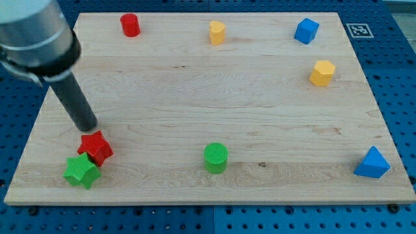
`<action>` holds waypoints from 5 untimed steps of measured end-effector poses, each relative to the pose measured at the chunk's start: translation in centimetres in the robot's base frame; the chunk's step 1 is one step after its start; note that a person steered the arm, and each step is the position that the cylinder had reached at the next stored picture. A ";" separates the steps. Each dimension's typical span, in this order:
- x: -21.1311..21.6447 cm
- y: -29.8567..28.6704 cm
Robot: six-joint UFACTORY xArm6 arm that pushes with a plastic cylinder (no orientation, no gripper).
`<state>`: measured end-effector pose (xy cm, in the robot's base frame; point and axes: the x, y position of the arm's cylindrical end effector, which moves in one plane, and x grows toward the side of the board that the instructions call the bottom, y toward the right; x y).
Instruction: Push the green star into the red star
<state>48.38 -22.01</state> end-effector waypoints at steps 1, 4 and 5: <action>-4.7 -8.4; 0.7 -8.5; 4.5 -8.4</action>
<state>52.85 -30.46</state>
